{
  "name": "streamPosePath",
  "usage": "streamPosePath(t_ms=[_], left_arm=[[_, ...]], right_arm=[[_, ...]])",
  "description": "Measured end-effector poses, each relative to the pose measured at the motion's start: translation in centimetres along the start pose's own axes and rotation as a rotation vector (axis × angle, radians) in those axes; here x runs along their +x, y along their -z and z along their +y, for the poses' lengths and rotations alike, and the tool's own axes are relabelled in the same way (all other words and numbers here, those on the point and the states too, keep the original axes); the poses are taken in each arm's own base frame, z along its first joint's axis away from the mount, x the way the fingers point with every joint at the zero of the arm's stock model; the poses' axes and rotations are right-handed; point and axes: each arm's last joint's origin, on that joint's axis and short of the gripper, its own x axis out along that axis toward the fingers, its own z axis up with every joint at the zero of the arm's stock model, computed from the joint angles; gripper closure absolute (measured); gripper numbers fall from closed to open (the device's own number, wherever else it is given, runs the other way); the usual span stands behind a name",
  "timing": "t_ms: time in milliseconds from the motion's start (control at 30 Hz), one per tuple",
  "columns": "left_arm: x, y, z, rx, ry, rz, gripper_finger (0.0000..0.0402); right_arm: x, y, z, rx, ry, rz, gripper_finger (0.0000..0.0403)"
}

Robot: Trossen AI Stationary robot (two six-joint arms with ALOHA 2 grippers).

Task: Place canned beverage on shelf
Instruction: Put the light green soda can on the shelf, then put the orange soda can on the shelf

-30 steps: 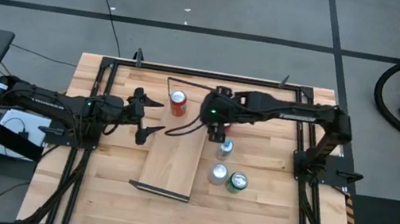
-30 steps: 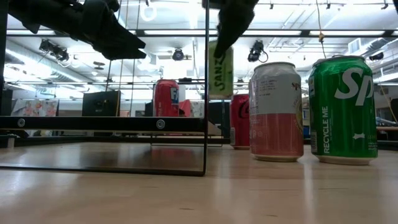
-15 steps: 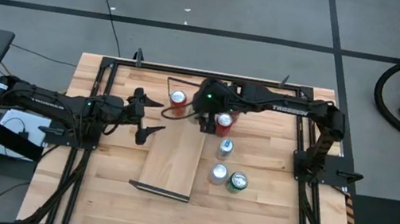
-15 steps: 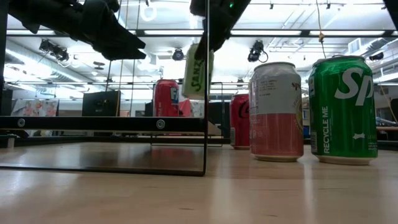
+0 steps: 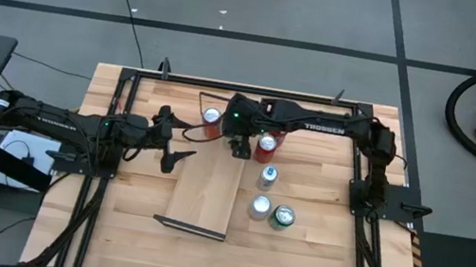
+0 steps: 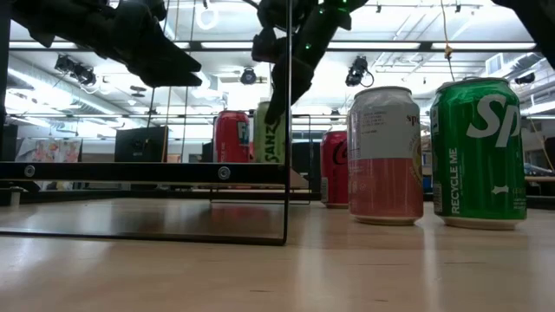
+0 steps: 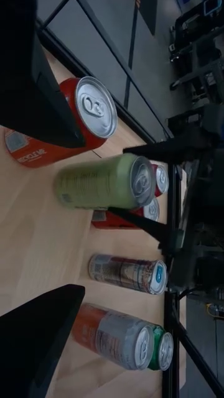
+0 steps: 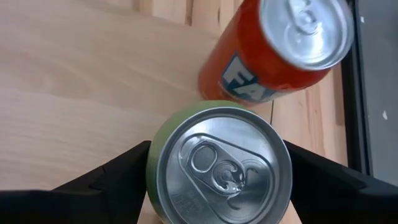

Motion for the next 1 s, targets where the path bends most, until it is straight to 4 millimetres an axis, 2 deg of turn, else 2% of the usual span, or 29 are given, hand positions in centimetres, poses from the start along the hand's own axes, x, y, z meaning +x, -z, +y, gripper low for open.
streamPosePath(t_ms=[233,400,600,700,800,1000], left_arm=[[0.0,0.1,0.0,-0.009,0.0,0.012,0.0013],[0.0,0.1,0.0,-0.01,0.0,0.013,0.0013],[0.0,0.1,0.0,-0.01,0.0,0.013,0.0013],[0.0,0.2,0.0,-0.009,0.0,0.015,0.0013],[0.0,0.2,0.0,-0.009,0.0,0.022,0.0013],[0.0,0.3,0.0,-0.008,0.0,0.027,0.0013]], right_arm=[[0.0,0.2,-1.6,0.033,0.0,-0.026,0.0034],[-0.6,0.1,-1.4,0.021,0.018,-0.024,0.0028],[-4.0,-0.9,-1.1,0.006,0.09,-0.053,0.0028],[-6.3,-0.9,-0.8,-0.008,0.135,-0.035,0.0028],[-8.4,-0.1,-0.6,0.022,0.13,-0.002,0.0028],[-10.0,1.8,-1.3,0.138,0.133,0.125,0.003]])
